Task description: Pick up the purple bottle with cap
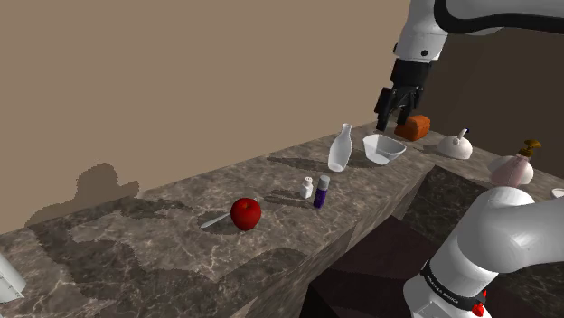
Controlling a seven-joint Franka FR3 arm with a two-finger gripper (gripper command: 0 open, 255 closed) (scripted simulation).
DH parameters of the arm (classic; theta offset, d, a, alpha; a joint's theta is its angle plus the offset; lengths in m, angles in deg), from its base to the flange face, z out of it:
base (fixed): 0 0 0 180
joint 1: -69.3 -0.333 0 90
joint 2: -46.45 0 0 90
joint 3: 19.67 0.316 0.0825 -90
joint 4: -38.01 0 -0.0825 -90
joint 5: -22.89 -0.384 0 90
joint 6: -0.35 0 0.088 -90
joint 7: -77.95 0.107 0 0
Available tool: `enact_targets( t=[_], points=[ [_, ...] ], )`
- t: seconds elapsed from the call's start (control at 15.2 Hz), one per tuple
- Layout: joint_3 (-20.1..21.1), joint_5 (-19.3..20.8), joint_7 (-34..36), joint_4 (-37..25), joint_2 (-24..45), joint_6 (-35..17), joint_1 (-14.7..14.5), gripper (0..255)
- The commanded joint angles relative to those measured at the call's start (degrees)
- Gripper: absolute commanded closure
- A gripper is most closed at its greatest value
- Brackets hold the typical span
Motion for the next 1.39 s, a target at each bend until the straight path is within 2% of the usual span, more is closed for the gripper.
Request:
enact_targets(
  t=[0.0, 0.66, 1.32],
  points=[
    [0.0, 0.0, 0.0, 0.0, 0.0, 0.0, 0.0, 0],
    [0.5, 0.1, 2.7, 10.8, 9.8, -21.6, 1.8, 0],
    [0.8, 0.9, 5.7, 13.2, 28.2, -43.4, 3.8, 0]
  ],
)
